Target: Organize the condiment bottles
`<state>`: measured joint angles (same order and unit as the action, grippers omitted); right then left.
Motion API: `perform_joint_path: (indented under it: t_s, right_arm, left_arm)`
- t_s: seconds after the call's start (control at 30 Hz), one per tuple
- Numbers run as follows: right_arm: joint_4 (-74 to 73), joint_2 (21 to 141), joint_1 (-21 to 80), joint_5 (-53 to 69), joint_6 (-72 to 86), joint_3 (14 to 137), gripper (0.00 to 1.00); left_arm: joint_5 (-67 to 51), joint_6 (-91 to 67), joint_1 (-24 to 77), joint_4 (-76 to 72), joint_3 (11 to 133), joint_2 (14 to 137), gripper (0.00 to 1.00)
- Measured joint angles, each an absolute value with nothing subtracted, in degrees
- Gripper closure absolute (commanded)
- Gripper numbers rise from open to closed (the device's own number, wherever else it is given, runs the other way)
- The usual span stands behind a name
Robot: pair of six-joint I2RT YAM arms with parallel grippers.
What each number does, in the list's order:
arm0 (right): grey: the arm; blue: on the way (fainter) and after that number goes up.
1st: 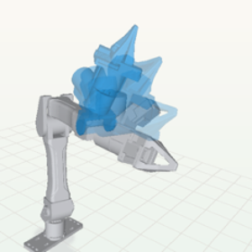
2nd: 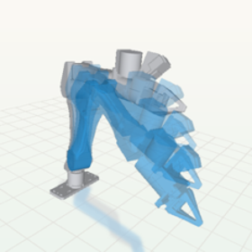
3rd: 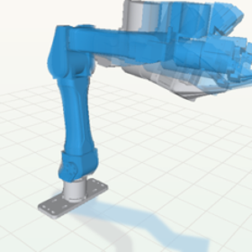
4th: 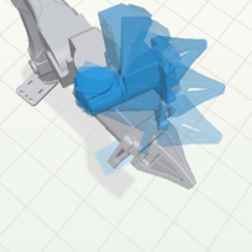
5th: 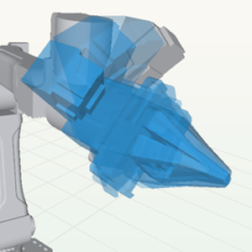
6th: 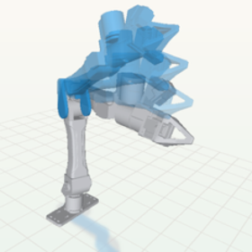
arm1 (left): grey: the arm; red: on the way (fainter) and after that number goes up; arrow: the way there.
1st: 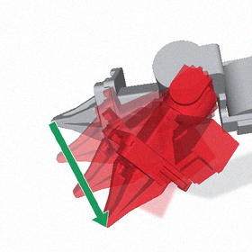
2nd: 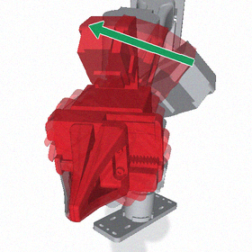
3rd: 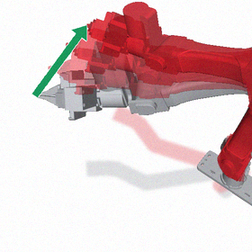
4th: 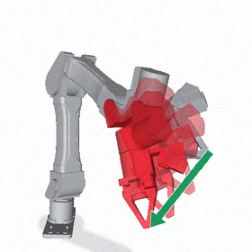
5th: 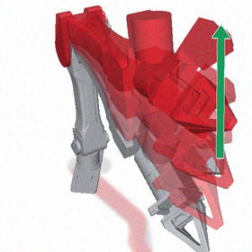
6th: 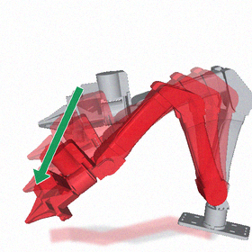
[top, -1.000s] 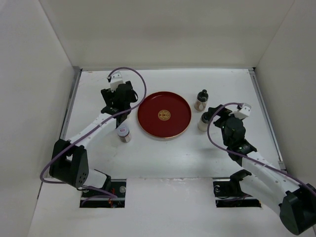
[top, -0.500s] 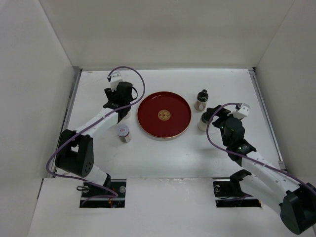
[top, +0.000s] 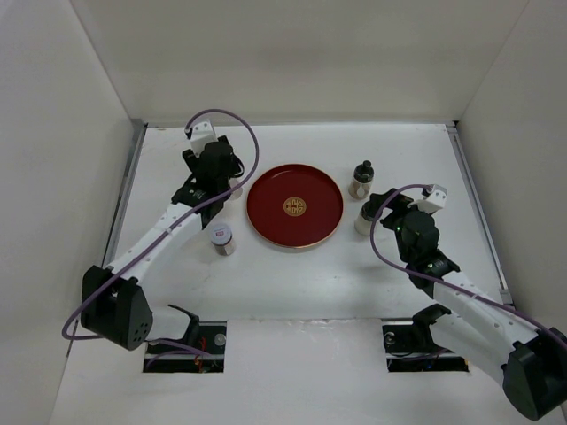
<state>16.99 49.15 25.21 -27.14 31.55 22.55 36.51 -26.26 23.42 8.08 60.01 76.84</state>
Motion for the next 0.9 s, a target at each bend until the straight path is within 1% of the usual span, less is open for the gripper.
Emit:
perform_joint_path:
  t_s: [0.1,0.23,0.47,0.63,0.67,0.7,0.73,0.83,0.87,0.9]
  right_arm:
    - [17.0,49.1,25.2,-27.1,31.6,22.5,0.0]
    - [17.0,49.1,25.2,-27.1,31.6,22.5,0.0]
    - [17.0,49.1,25.3,-27.1,31.5,22.6,0.0]
    - [17.0,49.2,26.4,-27.0,31.5,22.6,0.0]
    - [17.0,49.2,26.7,-27.0,31.5,22.6,0.0]
    - [17.0,49.1,27.0,-27.0,31.5,22.6,0.0]
    - [17.0,49.1,27.4,-27.0,31.5,22.7,0.0]
    - [16.9,49.1,28.7,-27.0,31.3,22.9,0.0]
    - [16.6,49.1,29.1,-27.0,31.1,23.1,0.0]
    - [15.8,49.1,29.6,-27.2,30.8,23.5,0.0]
  left_arm:
    - [36.9,-25.8,26.2,7.9,63.2,75.4,0.7]
    - [36.9,-25.6,30.4,5.9,66.1,77.3,0.7]
    - [34.7,-25.3,35.4,1.9,66.9,88.2,0.7]
    - [32.9,-23.9,35.9,0.1,67.0,95.3,0.68]
    - [33.0,-23.2,35.9,-1.5,67.1,96.1,0.66]
    - [32.7,-22.9,35.9,-2.2,67.4,96.3,0.61]
    - [32.4,-22.7,35.9,-2.9,67.4,96.4,0.54]
    - [32.4,-21.9,36.1,-4.8,67.3,96.9,0.28]
    - [32.5,-21.6,36.2,-5.6,67.1,96.9,0.22]
    - [32.5,-21.3,36.2,-7.0,66.7,96.9,0.18]
